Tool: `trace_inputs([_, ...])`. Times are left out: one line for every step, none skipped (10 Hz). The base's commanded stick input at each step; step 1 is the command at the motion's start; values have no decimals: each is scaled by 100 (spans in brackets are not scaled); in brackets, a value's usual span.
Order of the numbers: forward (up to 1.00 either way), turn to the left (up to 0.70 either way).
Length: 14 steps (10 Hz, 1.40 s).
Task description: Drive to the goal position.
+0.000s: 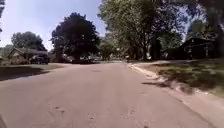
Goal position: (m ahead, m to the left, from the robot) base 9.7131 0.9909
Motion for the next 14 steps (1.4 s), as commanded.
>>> trace_inputs([50,0])
trace_inputs([50,0])
trace_inputs([50,0])
trace_inputs([50,0])
trace_inputs([50,0])
trace_inputs([50,0])
trace_inputs([50,0])
trace_inputs([50,0])
trace_inputs([50,0])
trace_inputs([50,0])
trace_inputs([50,-3])
trace_inputs([50,-26])
trace_inputs([50,-50])
trace_inputs([50,-41])
